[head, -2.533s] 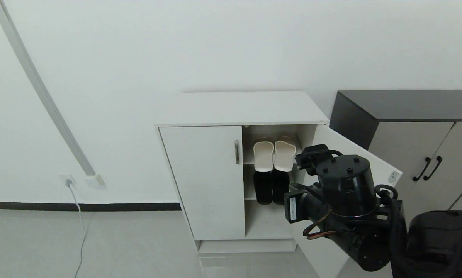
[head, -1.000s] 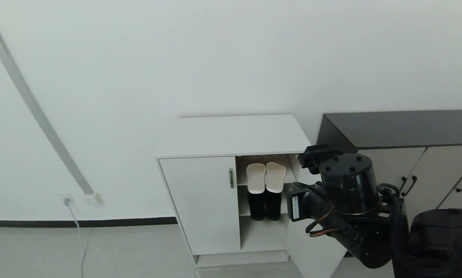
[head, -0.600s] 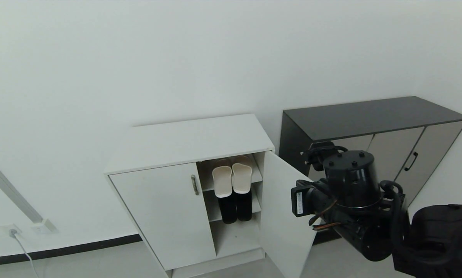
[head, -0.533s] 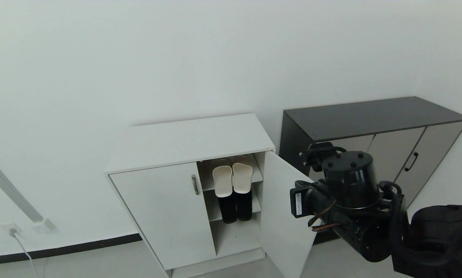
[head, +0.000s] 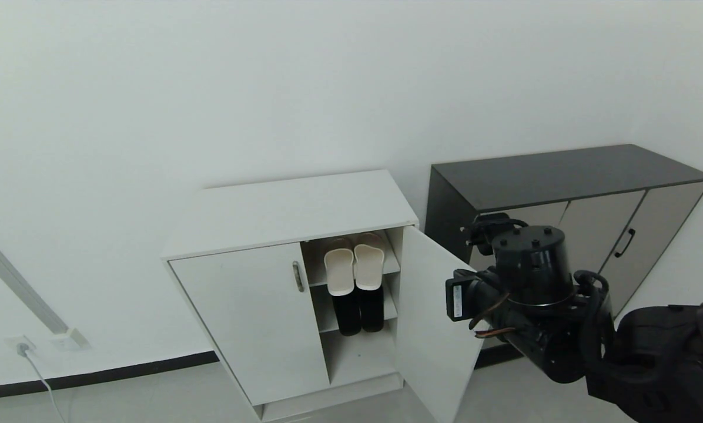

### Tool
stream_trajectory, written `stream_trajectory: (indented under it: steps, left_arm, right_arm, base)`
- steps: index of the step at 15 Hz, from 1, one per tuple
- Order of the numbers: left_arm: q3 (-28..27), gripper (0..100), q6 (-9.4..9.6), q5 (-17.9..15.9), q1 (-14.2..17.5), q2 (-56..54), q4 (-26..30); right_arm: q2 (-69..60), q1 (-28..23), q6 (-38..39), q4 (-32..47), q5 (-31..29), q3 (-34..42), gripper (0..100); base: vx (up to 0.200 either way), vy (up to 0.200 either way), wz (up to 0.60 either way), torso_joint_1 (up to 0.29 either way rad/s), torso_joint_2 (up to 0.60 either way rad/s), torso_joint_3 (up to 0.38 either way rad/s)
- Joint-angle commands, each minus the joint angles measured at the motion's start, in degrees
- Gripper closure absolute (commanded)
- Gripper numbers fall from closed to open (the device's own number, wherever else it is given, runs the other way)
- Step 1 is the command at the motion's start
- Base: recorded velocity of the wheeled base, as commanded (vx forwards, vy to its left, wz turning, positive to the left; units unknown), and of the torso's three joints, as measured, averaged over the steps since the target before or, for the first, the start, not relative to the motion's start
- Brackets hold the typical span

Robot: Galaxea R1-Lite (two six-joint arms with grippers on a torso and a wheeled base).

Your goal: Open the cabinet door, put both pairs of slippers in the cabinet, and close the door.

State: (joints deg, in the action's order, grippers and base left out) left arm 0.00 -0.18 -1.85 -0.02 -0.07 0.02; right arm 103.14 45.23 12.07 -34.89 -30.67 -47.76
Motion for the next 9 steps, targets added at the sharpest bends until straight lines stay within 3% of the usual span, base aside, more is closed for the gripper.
stream_trajectory:
  steps: [1,6,9]
  left_arm:
    - [0.0,100,0.01,0.0,0.0,0.1,0.0]
    - [0.0,100,0.01,0.0,0.0,0.1,0.0]
    - [-0.1,100,0.01,0.0,0.0,0.1,0.0]
  right_arm:
    - [2.4,-3.6,-1.3,-1.5,2.3,-1.6,100]
    - [10.6,-13.9,-1.9,1.1,8.8,-15.4,100]
    - [17.5,-19.5,-1.5,8.0,12.4,-27.0,100]
  base:
    - [0.0,0.0,0.0,0.0,0.0,0.0]
    - [0.0,0.0,0.0,0.0,0.0,0.0]
    - [0.0,0.0,0.0,0.0,0.0,0.0]
